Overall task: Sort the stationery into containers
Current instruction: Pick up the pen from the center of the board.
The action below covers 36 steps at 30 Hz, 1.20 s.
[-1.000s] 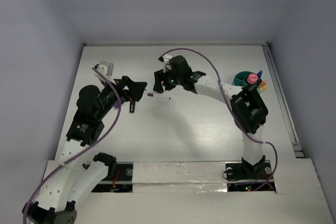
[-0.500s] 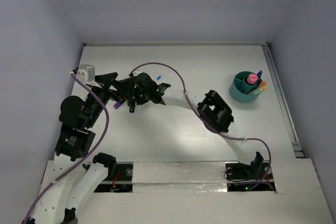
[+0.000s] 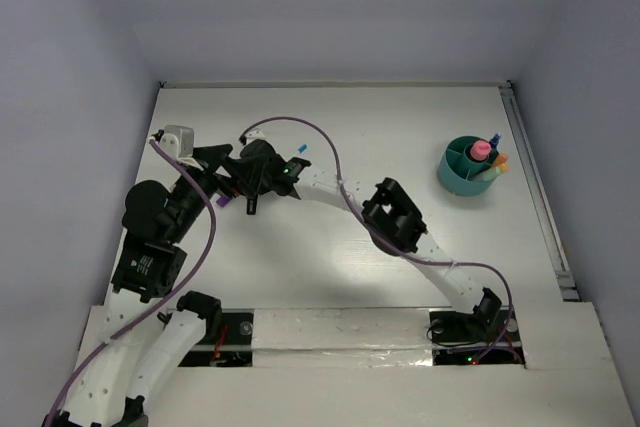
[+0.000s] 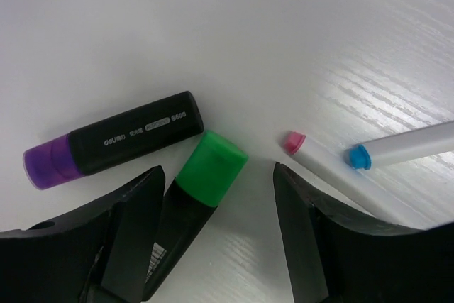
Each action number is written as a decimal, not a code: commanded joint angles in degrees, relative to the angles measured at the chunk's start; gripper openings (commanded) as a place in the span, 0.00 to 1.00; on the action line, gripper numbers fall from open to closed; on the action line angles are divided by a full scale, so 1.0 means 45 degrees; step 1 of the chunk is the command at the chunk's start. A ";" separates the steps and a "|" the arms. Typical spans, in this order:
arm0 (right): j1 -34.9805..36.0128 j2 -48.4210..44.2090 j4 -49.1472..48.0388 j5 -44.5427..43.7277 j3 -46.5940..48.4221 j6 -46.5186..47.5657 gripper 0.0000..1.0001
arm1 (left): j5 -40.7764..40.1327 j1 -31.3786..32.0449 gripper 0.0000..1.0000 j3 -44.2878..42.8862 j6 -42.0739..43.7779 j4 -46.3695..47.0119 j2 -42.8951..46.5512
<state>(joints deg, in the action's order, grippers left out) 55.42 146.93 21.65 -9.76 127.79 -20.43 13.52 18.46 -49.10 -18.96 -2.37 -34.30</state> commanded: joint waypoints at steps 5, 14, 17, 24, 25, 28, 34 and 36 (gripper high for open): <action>0.0693 0.0414 0.0989 -0.0877 0.0157 0.1022 0.59 | 0.0531 -0.0215 0.99 0.0130 0.0151 0.0918 0.0045; 0.0926 0.0416 0.1049 -0.1034 -0.0445 0.1511 0.25 | 0.0531 -0.0332 0.99 0.0208 0.0131 0.0957 -0.0072; 0.0927 -0.0248 0.0737 -0.1190 -0.1578 0.1609 0.15 | 0.0473 -0.0332 0.99 0.0208 0.0170 0.0918 -0.0111; 0.1044 -0.4144 -0.2637 -0.1249 -0.5988 0.1005 0.03 | 0.0063 -0.0449 0.99 0.0306 0.0151 0.0879 -0.0033; 0.1044 -0.4794 -0.3184 -0.1307 -0.6633 0.0946 0.02 | 0.0024 -0.0449 0.99 0.0345 0.0151 0.0859 -0.0014; 0.0909 -0.7372 -0.5331 -0.1776 -0.8977 0.1100 0.01 | -0.0172 -0.0449 0.99 0.0403 0.0151 0.0859 0.0026; -0.0983 -1.2502 -0.7504 -0.2771 -1.3449 0.1413 0.00 | 0.0159 -0.0449 0.99 0.0560 0.0132 0.0859 -0.0247; -0.2680 -1.3720 -0.7800 -0.2715 -1.4505 0.1375 0.00 | 0.0491 -0.0449 0.99 0.0579 0.0112 0.0898 -0.0384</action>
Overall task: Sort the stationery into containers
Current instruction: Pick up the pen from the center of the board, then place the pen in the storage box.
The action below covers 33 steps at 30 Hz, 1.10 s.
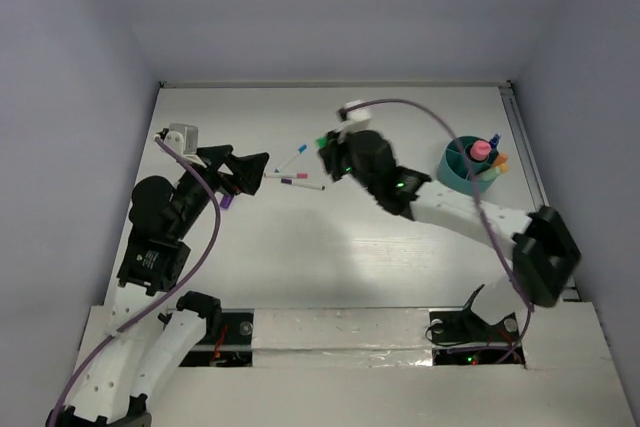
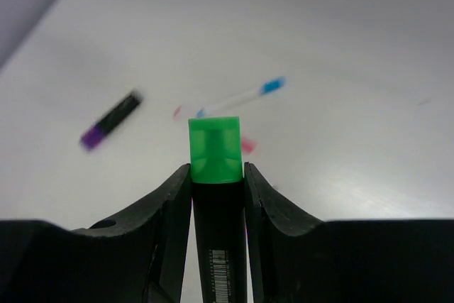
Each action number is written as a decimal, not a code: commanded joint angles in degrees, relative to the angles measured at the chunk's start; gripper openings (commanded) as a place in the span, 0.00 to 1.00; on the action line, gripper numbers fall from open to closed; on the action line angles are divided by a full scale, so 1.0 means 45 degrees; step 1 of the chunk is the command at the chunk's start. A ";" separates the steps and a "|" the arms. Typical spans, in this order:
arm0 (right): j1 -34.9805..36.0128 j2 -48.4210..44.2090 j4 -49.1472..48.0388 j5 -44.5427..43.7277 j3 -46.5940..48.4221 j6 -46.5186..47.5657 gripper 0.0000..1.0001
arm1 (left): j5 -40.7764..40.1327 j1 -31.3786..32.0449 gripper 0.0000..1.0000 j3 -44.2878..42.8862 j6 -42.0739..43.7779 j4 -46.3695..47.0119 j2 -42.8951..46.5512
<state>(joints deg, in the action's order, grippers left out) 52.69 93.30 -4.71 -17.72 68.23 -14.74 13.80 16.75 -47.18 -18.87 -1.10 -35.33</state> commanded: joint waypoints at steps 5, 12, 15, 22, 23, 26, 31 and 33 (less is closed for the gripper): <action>-0.5511 -0.4732 -0.2838 -0.1278 -0.4334 0.0776 0.00 | 0.0721 -0.0071 0.99 0.0171 0.0053 0.0675 -0.0352; -0.8347 -0.5617 -0.5162 -0.1161 -0.6507 0.1538 0.00 | 0.0994 -0.0188 0.99 0.0230 -0.0005 0.0753 -0.0527; -0.8642 -0.5109 -0.6276 -0.1414 -0.6821 0.1480 0.00 | 0.1112 -0.0188 0.99 0.0230 -0.0005 0.0753 -0.0566; -0.9050 -0.3216 -0.8249 -0.3404 -0.6159 0.2786 0.00 | 0.1229 -0.0188 0.99 0.0289 -0.0005 0.0772 -0.0488; -0.9052 -0.2768 -0.8463 -0.3407 -0.5829 0.3020 0.00 | 0.1249 -0.0188 0.99 0.0289 -0.0005 0.0773 -0.0469; -0.9305 -0.1676 -0.8777 -0.3310 -0.5049 0.3705 0.00 | 0.1249 -0.0188 0.99 0.0289 -0.0024 0.0792 -0.0449; -0.9442 -0.0577 -0.9051 -0.3504 -0.4166 0.4486 0.00 | 0.1210 -0.0188 0.99 0.0269 0.0034 0.0753 -0.0430; -0.9442 -0.0382 -0.9187 -0.3680 -0.3894 0.4662 0.00 | 0.1229 -0.0188 0.99 0.0250 0.0034 0.0734 -0.0449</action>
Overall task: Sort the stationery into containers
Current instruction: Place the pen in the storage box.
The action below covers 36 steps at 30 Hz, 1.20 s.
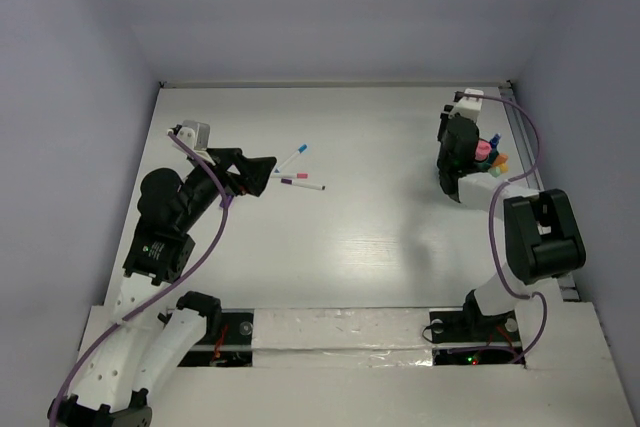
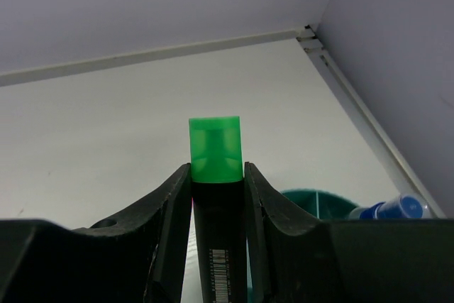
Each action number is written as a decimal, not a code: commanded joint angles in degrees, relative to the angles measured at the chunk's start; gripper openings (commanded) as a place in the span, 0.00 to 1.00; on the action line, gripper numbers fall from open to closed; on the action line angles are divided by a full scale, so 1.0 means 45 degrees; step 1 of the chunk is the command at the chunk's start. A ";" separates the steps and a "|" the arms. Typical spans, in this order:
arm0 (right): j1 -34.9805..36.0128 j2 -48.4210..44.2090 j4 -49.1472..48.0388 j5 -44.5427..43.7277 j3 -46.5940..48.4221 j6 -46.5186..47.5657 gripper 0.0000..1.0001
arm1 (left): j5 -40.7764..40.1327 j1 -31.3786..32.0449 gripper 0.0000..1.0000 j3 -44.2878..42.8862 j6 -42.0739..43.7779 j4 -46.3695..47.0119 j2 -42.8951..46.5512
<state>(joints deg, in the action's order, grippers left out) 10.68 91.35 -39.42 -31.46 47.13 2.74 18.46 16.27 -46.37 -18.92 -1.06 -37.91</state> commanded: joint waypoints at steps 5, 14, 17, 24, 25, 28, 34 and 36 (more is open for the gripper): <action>-0.0379 0.0910 -0.1728 -0.0918 0.1302 0.1460 0.00 | 0.0195 0.0036 0.99 0.0050 0.0083 0.0685 0.0104; -0.0517 0.1418 -0.1768 -0.0879 0.1401 0.1540 0.01 | 0.0195 0.0036 0.99 0.0031 0.0102 0.0665 0.0065; -0.0517 0.1477 -0.1787 -0.0860 0.1206 0.1364 0.01 | 0.0156 0.0036 0.99 0.0011 0.0102 0.0626 0.0085; -0.0517 0.1829 -0.2040 -0.0938 0.0952 0.1129 0.02 | 0.0156 0.0036 0.99 0.0011 0.0122 0.0626 0.0104; -0.0517 0.1848 -0.2080 -0.0996 0.0855 0.1109 0.03 | 0.0137 0.0036 0.99 0.0011 0.0122 0.0626 0.0104; -0.0517 0.1887 -0.2314 -0.1133 0.0776 0.1109 0.04 | 0.0156 0.0036 0.99 0.0011 0.0122 0.0646 0.0085; -0.0517 0.1926 -0.2373 -0.1231 0.0659 0.1070 0.04 | 0.0176 0.0036 0.99 0.0011 0.0122 0.0626 0.0124; -0.0517 0.1887 -0.2334 -0.1250 0.0503 0.0876 0.05 | 0.0137 0.0036 0.99 0.0011 0.0122 0.0626 0.0105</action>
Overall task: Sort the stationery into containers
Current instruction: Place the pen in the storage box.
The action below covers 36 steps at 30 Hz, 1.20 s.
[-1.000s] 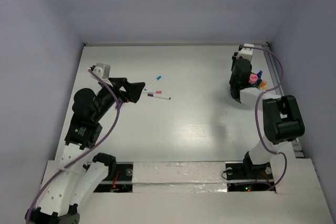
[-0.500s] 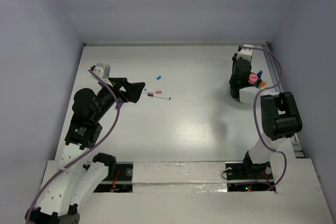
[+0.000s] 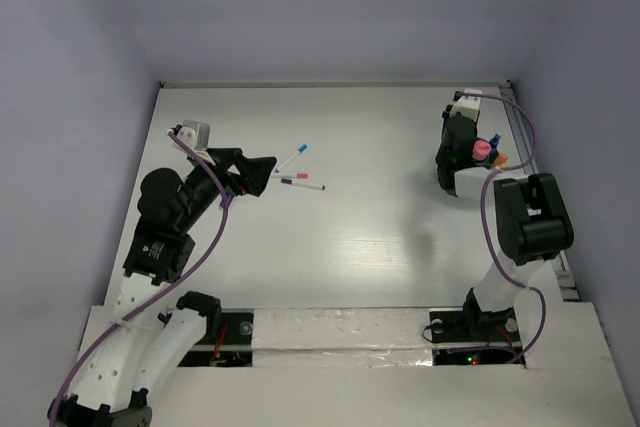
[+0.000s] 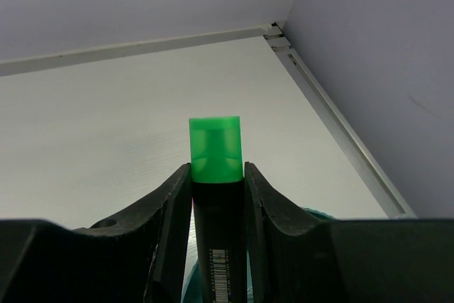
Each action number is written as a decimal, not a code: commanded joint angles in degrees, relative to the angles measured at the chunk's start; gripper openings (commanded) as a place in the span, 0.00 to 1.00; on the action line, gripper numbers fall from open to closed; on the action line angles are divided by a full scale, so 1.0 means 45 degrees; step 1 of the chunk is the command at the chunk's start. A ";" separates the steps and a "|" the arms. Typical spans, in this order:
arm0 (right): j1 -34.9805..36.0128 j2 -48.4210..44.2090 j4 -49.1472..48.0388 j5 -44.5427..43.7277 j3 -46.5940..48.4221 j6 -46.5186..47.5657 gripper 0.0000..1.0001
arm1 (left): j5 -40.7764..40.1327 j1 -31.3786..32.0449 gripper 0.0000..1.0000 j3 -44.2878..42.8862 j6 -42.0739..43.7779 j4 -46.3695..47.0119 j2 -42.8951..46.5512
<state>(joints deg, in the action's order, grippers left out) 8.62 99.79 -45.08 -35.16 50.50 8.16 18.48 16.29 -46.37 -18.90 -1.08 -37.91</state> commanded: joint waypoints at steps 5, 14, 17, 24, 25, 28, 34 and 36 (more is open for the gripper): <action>-0.0061 -0.0183 -0.0862 -0.0430 -0.0441 -0.0700 0.13 | 0.0132 0.0031 0.99 0.0011 0.0117 0.0651 0.0124; -0.0061 -0.0924 -0.0725 -0.0586 -0.0714 -0.1052 0.37 | 0.0132 0.0031 0.99 0.0031 0.0097 0.0670 0.0143; -0.0061 -0.1198 -0.0530 -0.0547 -0.0753 -0.1247 0.43 | 0.0151 0.0031 0.99 0.0050 0.0097 0.0690 0.0143; -0.0061 -0.2096 0.0621 -0.0020 -0.0675 -0.2222 0.63 | 0.0112 0.0031 0.99 0.0050 0.0097 0.0709 0.0163; -0.0061 -0.2310 0.0701 0.0019 -0.0733 -0.2282 0.63 | 0.0112 0.0031 0.99 0.0050 0.0078 0.0709 0.0163; -0.0061 -0.2604 0.1012 0.0097 -0.0870 -0.2517 0.63 | 0.0131 0.0031 0.99 0.0050 0.0078 0.0709 0.0182; 0.0718 -0.4029 0.3178 0.2339 -0.0501 -0.3551 0.27 | 0.0112 0.0031 0.99 0.0050 0.0058 0.0729 0.0202; 0.1226 -0.4109 0.4797 0.4250 0.0278 -0.4253 0.09 | 0.0073 -0.0085 0.99 0.0031 0.0039 0.0709 0.0221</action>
<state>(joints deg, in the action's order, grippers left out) 10.55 83.37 -31.88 -27.57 47.22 -6.07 18.46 16.29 -46.37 -18.90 -1.06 -37.69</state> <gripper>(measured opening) 0.143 0.989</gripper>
